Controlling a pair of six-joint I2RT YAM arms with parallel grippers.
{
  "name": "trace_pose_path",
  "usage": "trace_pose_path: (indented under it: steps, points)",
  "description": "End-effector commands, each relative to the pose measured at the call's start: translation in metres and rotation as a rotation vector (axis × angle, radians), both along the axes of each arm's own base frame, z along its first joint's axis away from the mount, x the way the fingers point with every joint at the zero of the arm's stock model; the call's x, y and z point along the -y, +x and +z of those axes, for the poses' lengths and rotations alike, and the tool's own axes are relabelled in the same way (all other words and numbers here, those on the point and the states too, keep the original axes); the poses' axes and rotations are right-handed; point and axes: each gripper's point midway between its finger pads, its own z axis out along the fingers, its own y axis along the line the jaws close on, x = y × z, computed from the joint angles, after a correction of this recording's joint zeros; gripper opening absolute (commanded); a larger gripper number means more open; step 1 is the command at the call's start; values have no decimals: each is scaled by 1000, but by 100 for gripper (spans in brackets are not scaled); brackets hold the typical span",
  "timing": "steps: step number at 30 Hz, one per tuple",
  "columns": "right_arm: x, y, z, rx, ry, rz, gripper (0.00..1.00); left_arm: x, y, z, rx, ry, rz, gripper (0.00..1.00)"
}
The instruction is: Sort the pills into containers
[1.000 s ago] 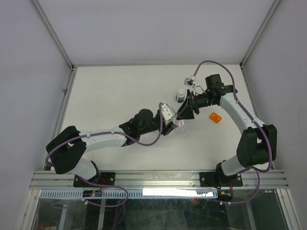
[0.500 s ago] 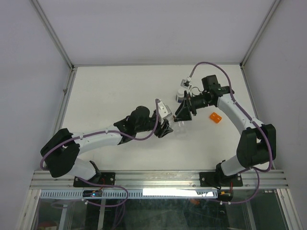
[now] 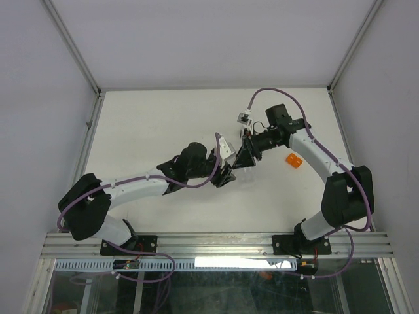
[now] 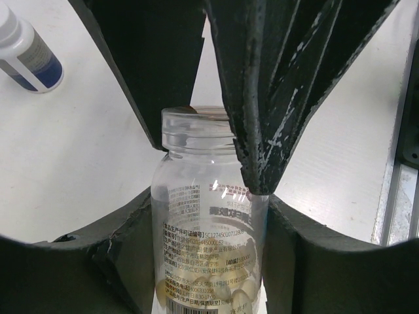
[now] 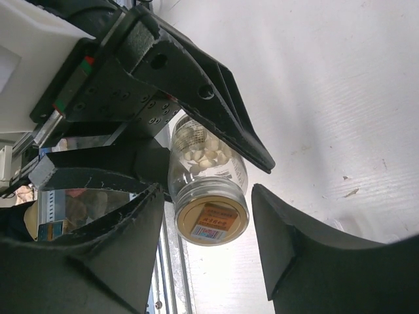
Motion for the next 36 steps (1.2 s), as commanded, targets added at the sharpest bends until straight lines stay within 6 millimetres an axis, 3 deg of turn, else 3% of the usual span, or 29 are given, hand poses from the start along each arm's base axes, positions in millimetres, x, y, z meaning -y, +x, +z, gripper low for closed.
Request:
trace_pose_path:
  steps: [1,8,15,19,22,28,32,36]
  points:
    - [-4,4,16,59,31,11,59,5,9,27,34,-56,-4,0]
    - [-4,4,16,56,28,16,52,0,11,26,32,-47,2,0]
    - [-4,3,15,45,29,20,39,0,11,24,29,-44,2,0]
    - [-5,1,16,42,37,34,16,-3,11,22,19,-42,2,0]
    - [-5,-3,16,69,47,65,1,-6,5,38,0,-103,-44,0]
    - [-10,-29,12,300,89,275,0,-13,-32,42,-199,-220,-310,0]
    - [-18,-47,8,597,80,477,0,-8,-44,24,-316,-197,-388,0]
    - [-26,-34,14,831,58,502,0,-9,-39,17,-330,-176,-356,0]
